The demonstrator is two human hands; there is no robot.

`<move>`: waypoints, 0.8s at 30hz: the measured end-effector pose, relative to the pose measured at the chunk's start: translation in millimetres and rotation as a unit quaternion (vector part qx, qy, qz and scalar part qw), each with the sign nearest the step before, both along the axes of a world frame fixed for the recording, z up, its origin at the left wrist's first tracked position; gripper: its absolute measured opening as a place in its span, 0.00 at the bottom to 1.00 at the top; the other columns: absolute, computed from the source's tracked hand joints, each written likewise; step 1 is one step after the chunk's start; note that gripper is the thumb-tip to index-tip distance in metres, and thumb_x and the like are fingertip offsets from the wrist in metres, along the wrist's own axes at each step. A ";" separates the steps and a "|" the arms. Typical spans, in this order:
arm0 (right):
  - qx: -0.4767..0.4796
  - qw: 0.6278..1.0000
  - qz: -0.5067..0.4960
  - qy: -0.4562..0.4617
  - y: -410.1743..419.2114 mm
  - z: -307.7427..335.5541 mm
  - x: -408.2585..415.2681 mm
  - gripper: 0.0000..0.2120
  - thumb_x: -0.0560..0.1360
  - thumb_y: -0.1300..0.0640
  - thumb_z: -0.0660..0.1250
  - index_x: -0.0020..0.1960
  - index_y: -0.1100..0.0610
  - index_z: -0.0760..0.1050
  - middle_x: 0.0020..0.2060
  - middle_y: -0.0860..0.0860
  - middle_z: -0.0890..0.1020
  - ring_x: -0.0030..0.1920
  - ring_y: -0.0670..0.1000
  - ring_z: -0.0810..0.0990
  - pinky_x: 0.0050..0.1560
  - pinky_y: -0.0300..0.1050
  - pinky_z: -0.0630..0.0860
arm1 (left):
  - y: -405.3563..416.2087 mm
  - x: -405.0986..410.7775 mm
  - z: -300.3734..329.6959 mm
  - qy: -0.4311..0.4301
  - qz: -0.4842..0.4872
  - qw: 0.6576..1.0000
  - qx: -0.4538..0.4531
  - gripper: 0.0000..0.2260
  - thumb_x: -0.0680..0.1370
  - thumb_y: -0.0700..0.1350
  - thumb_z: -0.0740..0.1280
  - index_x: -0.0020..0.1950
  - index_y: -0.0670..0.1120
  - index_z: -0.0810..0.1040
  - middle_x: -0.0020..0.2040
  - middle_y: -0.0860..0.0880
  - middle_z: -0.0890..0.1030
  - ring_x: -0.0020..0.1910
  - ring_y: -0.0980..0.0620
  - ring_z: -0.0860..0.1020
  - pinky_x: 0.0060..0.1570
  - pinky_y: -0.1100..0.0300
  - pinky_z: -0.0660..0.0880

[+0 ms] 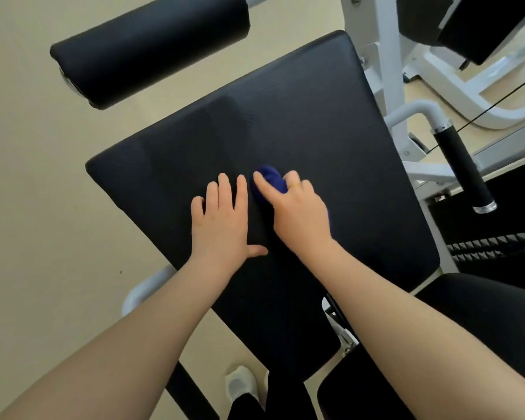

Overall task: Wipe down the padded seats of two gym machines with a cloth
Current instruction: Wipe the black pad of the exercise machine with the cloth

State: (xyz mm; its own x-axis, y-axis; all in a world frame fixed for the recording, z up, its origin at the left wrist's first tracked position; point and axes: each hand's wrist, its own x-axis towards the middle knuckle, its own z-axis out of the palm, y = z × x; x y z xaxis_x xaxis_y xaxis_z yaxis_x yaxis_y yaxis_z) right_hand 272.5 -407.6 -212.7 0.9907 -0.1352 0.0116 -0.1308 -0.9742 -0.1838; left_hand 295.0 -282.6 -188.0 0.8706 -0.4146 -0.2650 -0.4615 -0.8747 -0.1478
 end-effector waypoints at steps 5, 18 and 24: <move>-0.002 0.997 -0.073 0.021 -44.7 -3.7 6.1 0.32 0.73 0.63 0.60 0.72 0.40 0.59 0.60 0.59 0.69 0.49 0.61 0.71 0.39 0.49 0.66 | -0.8 -0.8 -5.4 -0.009 -0.005 1.000 0.020 0.56 0.64 0.70 0.67 0.75 0.42 0.38 0.76 0.39 0.48 0.74 0.42 0.53 0.68 0.49 0.59; 0.002 0.999 -0.018 0.048 -20.5 -18.0 -39.4 0.32 0.75 0.61 0.60 0.73 0.38 0.55 0.59 0.58 0.70 0.48 0.58 0.71 0.37 0.48 0.66 | 2.4 -5.1 -10.0 -0.010 -0.003 1.000 -0.013 0.55 0.66 0.67 0.67 0.75 0.42 0.37 0.76 0.38 0.46 0.75 0.40 0.51 0.70 0.48 0.56; 0.091 0.968 -0.234 0.013 -5.6 -25.5 -40.3 0.32 0.74 0.64 0.60 0.72 0.40 0.60 0.59 0.56 0.69 0.49 0.57 0.70 0.41 0.48 0.66 | 1.0 -6.3 -13.8 -0.012 -0.007 0.999 -0.041 0.54 0.66 0.65 0.69 0.76 0.42 0.39 0.76 0.36 0.47 0.75 0.38 0.50 0.72 0.47 0.52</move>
